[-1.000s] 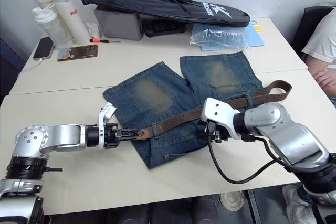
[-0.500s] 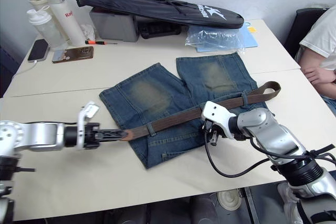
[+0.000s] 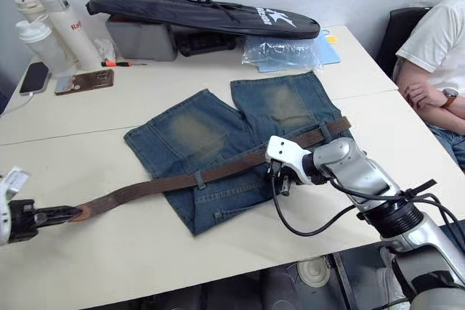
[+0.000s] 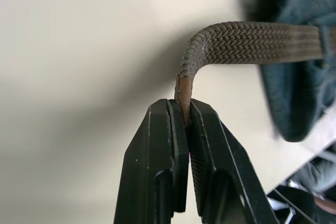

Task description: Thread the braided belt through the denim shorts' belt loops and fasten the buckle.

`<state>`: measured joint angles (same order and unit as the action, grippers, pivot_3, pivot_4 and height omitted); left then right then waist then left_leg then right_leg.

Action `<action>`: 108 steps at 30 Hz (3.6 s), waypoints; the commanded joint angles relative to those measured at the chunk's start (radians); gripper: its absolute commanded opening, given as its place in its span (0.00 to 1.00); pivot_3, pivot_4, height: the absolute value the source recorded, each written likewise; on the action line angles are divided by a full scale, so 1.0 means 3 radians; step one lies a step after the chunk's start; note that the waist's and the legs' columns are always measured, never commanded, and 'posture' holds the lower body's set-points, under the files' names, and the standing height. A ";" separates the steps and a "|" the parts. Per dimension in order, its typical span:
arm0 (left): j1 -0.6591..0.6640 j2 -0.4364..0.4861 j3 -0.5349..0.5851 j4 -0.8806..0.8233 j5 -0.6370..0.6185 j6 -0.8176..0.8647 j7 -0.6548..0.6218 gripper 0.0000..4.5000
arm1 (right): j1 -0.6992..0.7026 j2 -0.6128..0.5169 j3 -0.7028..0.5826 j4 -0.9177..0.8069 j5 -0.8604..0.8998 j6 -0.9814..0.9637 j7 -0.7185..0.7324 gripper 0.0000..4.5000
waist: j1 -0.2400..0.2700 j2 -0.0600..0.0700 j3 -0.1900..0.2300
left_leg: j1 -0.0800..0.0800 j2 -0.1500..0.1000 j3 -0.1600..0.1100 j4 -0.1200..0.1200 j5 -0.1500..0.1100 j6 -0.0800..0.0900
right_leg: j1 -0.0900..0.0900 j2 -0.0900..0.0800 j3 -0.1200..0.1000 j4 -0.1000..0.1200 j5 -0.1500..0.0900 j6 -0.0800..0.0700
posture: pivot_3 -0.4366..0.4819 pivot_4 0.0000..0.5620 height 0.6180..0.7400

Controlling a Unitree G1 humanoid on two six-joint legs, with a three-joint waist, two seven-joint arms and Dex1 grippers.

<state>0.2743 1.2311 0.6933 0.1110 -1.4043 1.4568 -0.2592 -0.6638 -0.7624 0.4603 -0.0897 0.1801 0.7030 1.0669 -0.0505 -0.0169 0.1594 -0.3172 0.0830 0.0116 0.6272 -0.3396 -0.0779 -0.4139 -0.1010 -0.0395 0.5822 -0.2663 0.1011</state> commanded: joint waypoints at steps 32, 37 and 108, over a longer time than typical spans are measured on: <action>-0.0100 -0.0337 0.0988 -0.0266 0.1733 -0.0106 -0.0993 0.99 | -0.0144 0.0262 -0.0143 0.0117 -0.0157 0.0002 0.0520 0.00 | -0.0014 0.0002 0.0002 | 0.0008 0.0000 -0.0010 0.0000 -0.0020 -0.0010 | -0.0013 0.0012 0.0000 0.0010 -0.0014 -0.0027 | 0.48 0.27 1.00; -0.0719 -0.0263 0.0758 -0.0893 0.1290 0.0126 -0.1215 0.99 | -0.0190 0.0105 -0.0295 -0.0167 0.0092 0.0260 0.0687 0.00 | 0.0035 0.0014 0.0011 | -0.0006 -0.0003 -0.0009 0.0003 -0.0023 -0.0011 | -0.0020 0.0008 0.0000 0.0010 -0.0012 -0.0026 | 0.48 0.27 1.00; -0.2711 -0.0521 -0.3171 0.0034 0.4140 -0.3636 -0.3840 0.77 | 0.1246 -0.1250 -0.2056 -0.1728 0.1431 0.1447 -0.0526 1.00 | 0.0075 0.0059 0.0023 | -0.0005 -0.0009 0.0014 0.0066 -0.0080 0.0132 | -0.0019 0.0064 0.0079 0.0000 0.0018 -0.0014 | 0.48 0.27 1.00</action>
<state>-0.5597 1.0309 -0.3188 0.1603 -0.1329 0.2949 -1.3941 -0.2695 -1.1358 -0.1619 -0.6131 0.6128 1.1850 0.8974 -0.0281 0.0009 0.1662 -0.3188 0.0804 0.0155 0.6470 -0.3646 -0.0365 -0.4200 -0.0811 -0.0149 0.5830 -0.2607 0.0972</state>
